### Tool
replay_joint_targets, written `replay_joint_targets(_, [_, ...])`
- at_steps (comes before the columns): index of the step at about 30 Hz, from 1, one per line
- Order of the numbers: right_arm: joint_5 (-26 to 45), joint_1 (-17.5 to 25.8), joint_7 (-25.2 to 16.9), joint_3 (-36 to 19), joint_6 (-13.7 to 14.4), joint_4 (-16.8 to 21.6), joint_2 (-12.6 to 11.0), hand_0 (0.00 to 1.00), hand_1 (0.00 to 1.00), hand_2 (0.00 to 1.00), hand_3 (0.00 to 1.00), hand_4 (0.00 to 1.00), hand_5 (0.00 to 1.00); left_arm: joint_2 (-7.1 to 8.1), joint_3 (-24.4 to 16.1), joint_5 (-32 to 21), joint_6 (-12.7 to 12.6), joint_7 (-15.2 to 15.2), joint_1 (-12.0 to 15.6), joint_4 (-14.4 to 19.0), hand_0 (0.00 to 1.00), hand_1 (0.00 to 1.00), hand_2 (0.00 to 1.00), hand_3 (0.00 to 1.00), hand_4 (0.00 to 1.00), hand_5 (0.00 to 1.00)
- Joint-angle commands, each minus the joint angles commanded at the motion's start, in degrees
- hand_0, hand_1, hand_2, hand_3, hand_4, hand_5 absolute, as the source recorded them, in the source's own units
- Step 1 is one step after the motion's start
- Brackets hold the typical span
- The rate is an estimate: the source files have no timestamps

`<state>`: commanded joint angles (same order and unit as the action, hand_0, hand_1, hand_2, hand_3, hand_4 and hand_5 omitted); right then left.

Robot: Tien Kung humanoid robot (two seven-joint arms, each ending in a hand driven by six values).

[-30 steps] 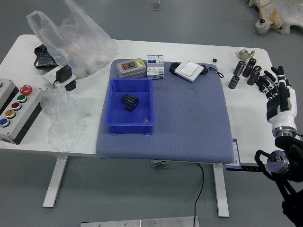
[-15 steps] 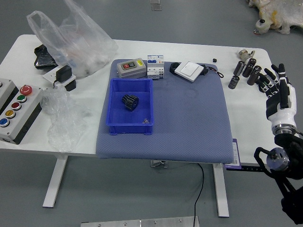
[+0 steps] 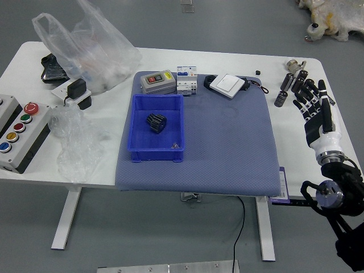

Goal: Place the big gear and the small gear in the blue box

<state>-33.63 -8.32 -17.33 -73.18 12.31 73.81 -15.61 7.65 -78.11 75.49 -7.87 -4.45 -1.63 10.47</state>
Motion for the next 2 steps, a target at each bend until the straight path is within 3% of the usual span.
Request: replay_joint_targets(2, [0.0,0.0,0.4,0.4,-0.4,-0.2,0.0,0.998,0.924,0.913,0.883,0.998,0.998,-0.05,-0.1,0.1,0.0,0.0,0.0,0.0,0.625,0.578,0.549,0.672,0.700,0.276])
